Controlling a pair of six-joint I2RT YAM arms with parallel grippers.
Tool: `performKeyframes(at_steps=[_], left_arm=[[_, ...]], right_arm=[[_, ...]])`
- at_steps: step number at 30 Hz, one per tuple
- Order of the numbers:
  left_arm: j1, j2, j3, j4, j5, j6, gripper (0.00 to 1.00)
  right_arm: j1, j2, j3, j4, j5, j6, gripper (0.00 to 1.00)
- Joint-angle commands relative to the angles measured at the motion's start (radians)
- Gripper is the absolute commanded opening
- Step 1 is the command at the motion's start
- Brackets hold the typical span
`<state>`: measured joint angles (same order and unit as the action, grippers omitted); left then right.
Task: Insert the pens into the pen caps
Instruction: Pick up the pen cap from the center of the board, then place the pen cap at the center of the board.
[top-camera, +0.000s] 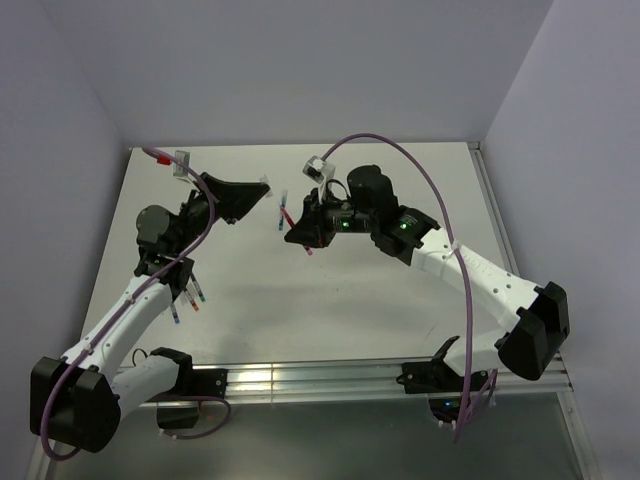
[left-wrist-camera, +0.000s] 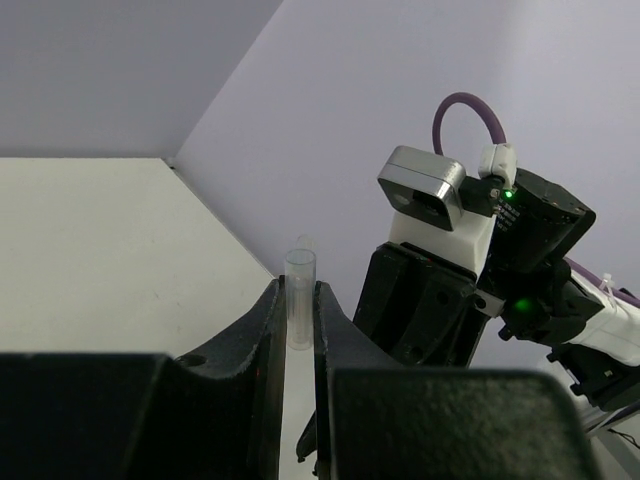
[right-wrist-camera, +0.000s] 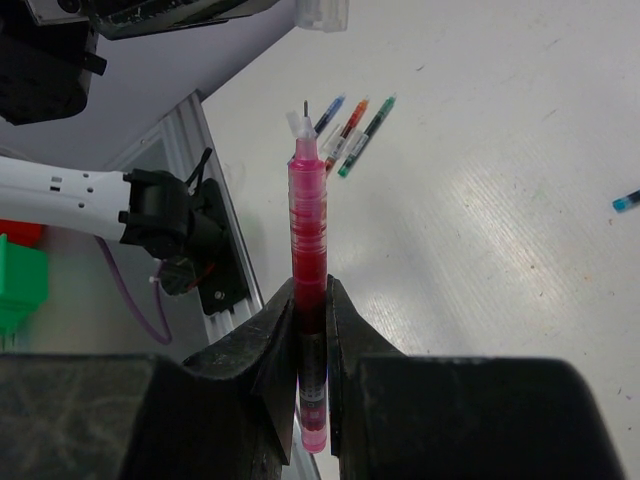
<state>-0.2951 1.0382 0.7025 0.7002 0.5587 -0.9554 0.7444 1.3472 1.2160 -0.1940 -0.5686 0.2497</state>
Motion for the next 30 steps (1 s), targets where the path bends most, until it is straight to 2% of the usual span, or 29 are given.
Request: performKeyframes(at_steps=[1,5,8,9,12,15,16,19,22,25,30], left_arm=[[0.004,0.002,0.038,0.076,0.058,0.009,0.00],[0.004,-0.012,0.101,-0.152,-0.003,0.099,0.00],[0.004,0.002,0.155,-0.506,-0.132,0.176,0.00],[0.004,0.012,0.167,-0.677,-0.185,0.197,0.00],[0.001,0.037,0.134,-0.911,-0.252,0.204,0.00],[-0.041,0.060,0.057,-1.013,-0.360,0.147,0.00],[-0.062,0.066,0.026,-1.069,-0.467,0.129,0.00],[-0.148,0.091,-0.032,-1.126,-0.615,0.012,0.00],[-0.180,0.089,-0.095,-1.127,-0.693,-0.112,0.00],[-0.193,0.111,-0.141,-1.140,-0.767,-0.299,0.00],[-0.254,0.197,-0.112,-1.180,-0.867,-0.450,0.00]], right_arm=[[0.015,-0.036,-0.001,0.030,0.018,-0.029,0.00],[0.015,-0.036,0.005,0.011,0.044,-0.030,0.00],[0.015,-0.037,0.025,-0.027,0.137,-0.029,0.00],[0.015,-0.039,0.028,-0.030,0.163,-0.023,0.00],[0.012,-0.048,0.040,-0.047,0.274,0.000,0.00],[-0.005,-0.049,0.042,-0.048,0.308,0.028,0.00],[-0.017,-0.049,0.042,-0.045,0.300,0.034,0.00],[-0.027,-0.048,0.045,-0.051,0.291,0.042,0.00],[-0.028,-0.054,0.048,-0.056,0.280,0.045,0.00],[-0.027,-0.059,0.051,-0.064,0.283,0.046,0.00],[-0.027,-0.066,0.051,-0.071,0.277,0.049,0.00]])
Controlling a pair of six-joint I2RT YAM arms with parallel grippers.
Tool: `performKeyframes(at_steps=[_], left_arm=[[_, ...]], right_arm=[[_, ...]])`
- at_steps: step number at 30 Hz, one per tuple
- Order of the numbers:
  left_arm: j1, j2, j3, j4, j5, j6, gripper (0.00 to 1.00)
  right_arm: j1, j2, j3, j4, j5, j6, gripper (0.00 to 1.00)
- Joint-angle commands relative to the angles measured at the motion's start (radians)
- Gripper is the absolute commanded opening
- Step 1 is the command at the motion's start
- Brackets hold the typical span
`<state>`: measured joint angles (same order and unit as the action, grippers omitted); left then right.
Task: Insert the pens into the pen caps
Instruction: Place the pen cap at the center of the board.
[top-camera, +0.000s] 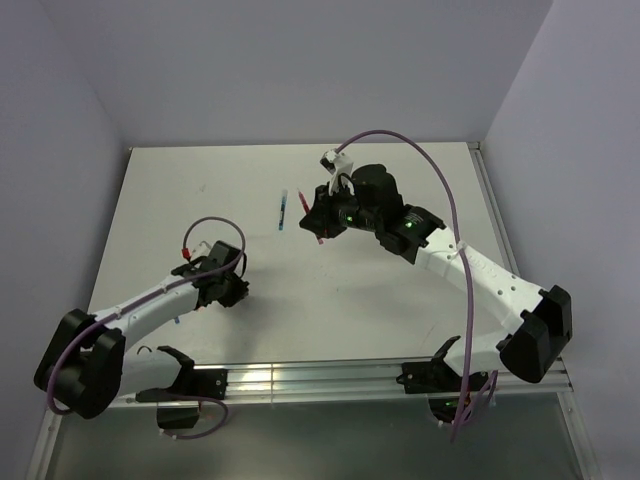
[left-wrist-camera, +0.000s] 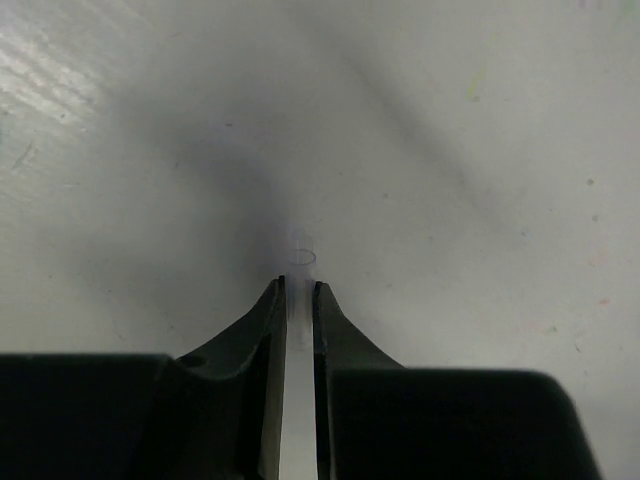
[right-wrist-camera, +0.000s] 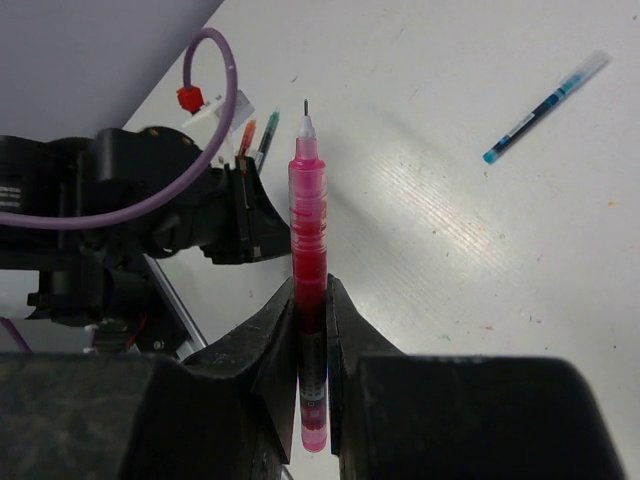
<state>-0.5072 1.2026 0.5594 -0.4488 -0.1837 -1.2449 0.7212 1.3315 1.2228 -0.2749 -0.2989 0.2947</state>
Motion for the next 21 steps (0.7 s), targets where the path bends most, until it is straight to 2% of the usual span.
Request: performKeyframes(at_steps=[1,6,16,21], left_arm=[[-0.054,0.057,0.054,-0.042,-0.140,-0.194,0.00],[-0.094,0.136,0.129,-0.076,-0.178,-0.231,0.01],[-0.103,0.124,0.158,-0.090,-0.197,-0.173,0.41],[-0.105,0.107,0.171,-0.090,-0.191,-0.114,0.44]], right_arm=[[-0.003,-0.054,0.046,0.006,0.007,0.004,0.00],[-0.003,-0.057,0.046,0.006,0.004,0.003,0.00],[-0.003,-0.057,0.044,0.008,-0.011,0.004,0.00],[-0.003,-0.057,0.046,0.006,-0.009,0.003,0.00]])
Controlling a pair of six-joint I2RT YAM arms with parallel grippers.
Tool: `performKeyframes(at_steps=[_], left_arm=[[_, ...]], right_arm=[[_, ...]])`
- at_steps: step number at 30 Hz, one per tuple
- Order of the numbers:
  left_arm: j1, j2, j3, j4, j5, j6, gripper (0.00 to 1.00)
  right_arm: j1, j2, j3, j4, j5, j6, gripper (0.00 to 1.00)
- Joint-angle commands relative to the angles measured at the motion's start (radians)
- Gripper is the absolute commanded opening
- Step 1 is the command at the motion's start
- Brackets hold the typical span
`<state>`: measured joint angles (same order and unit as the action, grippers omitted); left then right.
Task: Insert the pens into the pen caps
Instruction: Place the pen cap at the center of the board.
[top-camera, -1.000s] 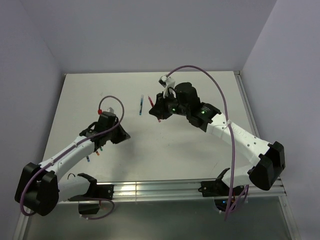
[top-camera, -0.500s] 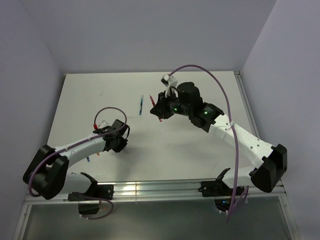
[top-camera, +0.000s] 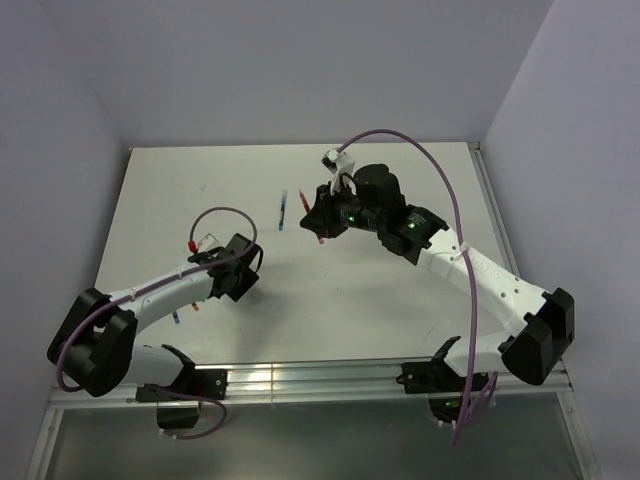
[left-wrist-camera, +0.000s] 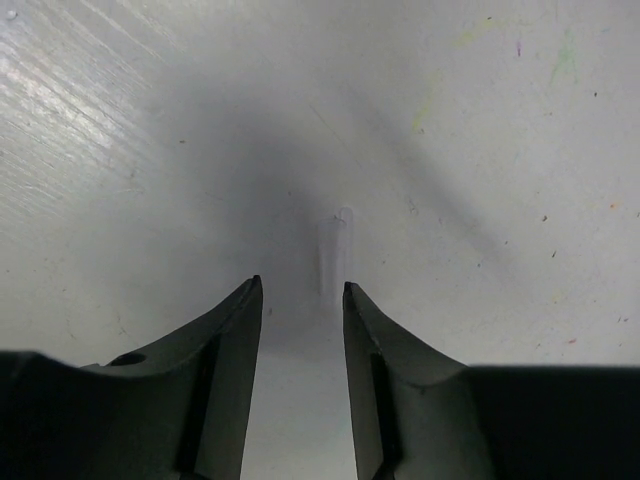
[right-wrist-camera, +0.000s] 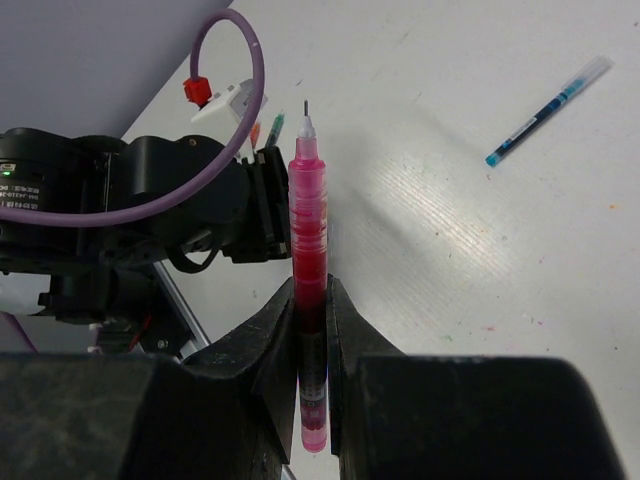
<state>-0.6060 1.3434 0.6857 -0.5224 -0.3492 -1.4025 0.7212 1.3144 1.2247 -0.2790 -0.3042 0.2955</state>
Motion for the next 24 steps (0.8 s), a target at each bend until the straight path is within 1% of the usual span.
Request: performKeyframes(at_steps=[1,2,3,4,6,7,8,9,10,11,12,14,15,18,20,21,22,24], left_arm=[[-0.005,-0.039,0.051,-0.024,-0.028,0.066,0.42],[-0.006,-0.041,0.063,-0.031,-0.034,0.085,0.41],[-0.006,-0.044,0.069,-0.034,-0.036,0.103,0.38],[-0.006,-0.049,0.072,-0.027,-0.036,0.161,0.36],[-0.005,-0.052,0.092,-0.034,-0.030,0.206,0.30],[-0.005,-0.050,0.098,-0.039,-0.027,0.265,0.22],[-0.005,-0.049,0.106,-0.054,-0.025,0.276,0.19],[-0.005,-0.047,0.110,-0.071,-0.025,0.278,0.12],[-0.005,-0.052,0.106,-0.088,-0.019,0.266,0.10],[-0.003,-0.055,0.097,-0.082,-0.007,0.258,0.11],[-0.003,-0.055,0.078,-0.070,0.009,0.252,0.18],[0.000,-0.050,0.072,-0.057,0.023,0.192,0.18],[0.000,-0.047,0.066,-0.054,0.024,0.147,0.16],[-0.001,-0.020,0.057,-0.016,0.052,0.094,0.14],[-0.001,0.009,0.067,-0.004,0.073,0.093,0.11],[-0.003,0.041,0.075,-0.013,0.076,0.088,0.05],[-0.003,0.054,0.080,-0.017,0.081,0.089,0.02],[-0.006,0.062,0.074,-0.034,0.082,0.079,0.01]], right_arm=[[-0.003,-0.038,0.044,0.011,-0.001,0.004,0.00],[-0.003,-0.040,0.044,0.009,0.000,0.002,0.00],[-0.003,-0.044,0.044,0.009,0.000,0.004,0.00],[-0.003,-0.044,0.044,0.009,0.000,0.002,0.00],[-0.003,-0.049,0.044,0.011,0.004,0.004,0.00],[-0.003,-0.050,0.045,0.006,0.007,0.002,0.00],[-0.003,-0.050,0.045,0.004,0.008,0.004,0.00],[-0.003,-0.049,0.045,0.004,0.008,0.002,0.00],[-0.003,-0.050,0.047,0.004,0.008,0.002,0.00],[-0.002,-0.050,0.047,0.004,0.002,0.004,0.00],[-0.005,-0.049,0.048,0.004,0.001,0.004,0.00],[-0.002,-0.050,0.048,0.004,0.000,0.007,0.00],[-0.003,-0.052,0.048,0.001,0.000,0.005,0.00],[-0.003,-0.058,0.048,0.000,0.005,0.005,0.00],[-0.003,-0.057,0.048,-0.002,0.004,0.007,0.00],[-0.003,-0.055,0.053,-0.006,0.004,0.004,0.00],[-0.003,-0.055,0.053,-0.008,0.005,0.004,0.00],[-0.003,-0.052,0.055,-0.011,0.008,0.004,0.00]])
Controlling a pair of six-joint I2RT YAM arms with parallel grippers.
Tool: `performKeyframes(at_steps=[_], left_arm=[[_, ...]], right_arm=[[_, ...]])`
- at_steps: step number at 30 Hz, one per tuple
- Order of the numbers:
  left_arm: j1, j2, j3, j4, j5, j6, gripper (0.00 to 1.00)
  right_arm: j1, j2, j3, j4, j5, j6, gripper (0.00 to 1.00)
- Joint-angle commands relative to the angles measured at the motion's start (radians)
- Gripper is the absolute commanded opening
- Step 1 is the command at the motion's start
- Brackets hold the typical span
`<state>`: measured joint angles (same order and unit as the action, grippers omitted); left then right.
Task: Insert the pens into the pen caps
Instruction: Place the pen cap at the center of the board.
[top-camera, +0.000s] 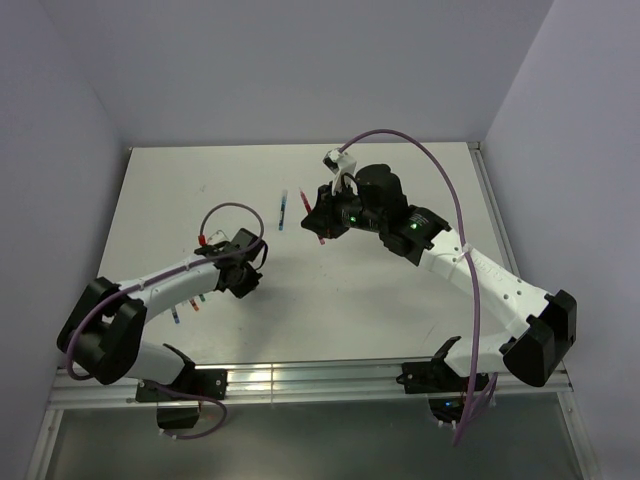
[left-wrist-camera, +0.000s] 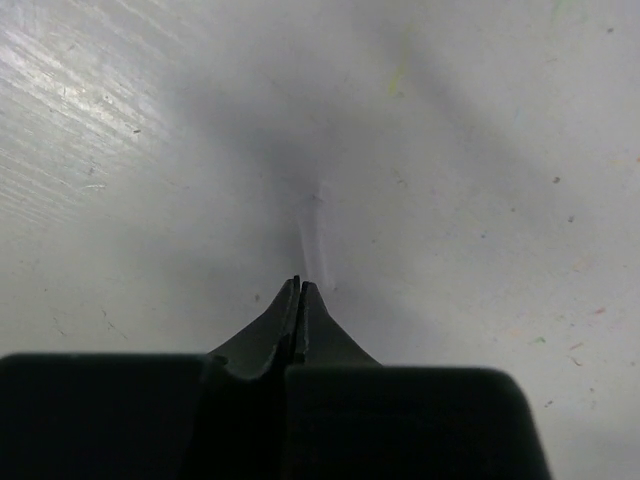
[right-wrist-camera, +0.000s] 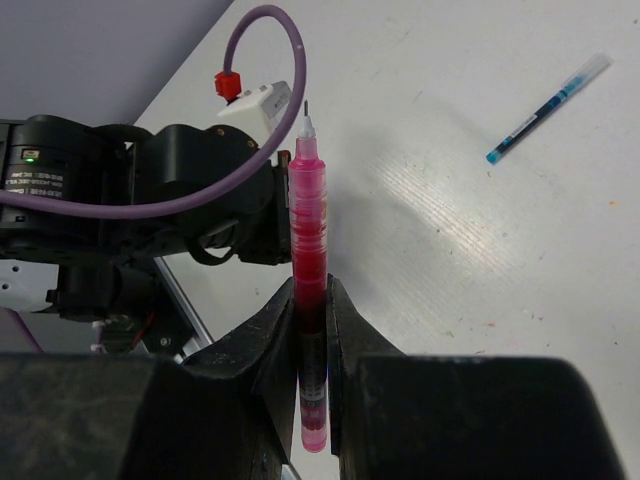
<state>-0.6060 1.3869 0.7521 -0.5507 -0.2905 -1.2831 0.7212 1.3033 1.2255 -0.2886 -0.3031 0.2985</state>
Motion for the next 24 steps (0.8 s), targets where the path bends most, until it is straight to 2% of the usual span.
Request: performKeyframes(at_steps=[1,6,24], left_arm=[[-0.008,0.012,-0.002,0.000,0.025,-0.042,0.00],[-0.006,-0.019,-0.027,0.000,0.017,-0.042,0.00],[-0.012,0.070,0.006,0.044,0.040,-0.025,0.00]], right_arm=[[-0.003,-0.041,0.052,-0.001,0.006,0.001,0.00],[-0.003,-0.041,0.051,0.003,0.009,-0.004,0.00],[-0.003,-0.038,0.057,-0.004,0.002,-0.006,0.00]])
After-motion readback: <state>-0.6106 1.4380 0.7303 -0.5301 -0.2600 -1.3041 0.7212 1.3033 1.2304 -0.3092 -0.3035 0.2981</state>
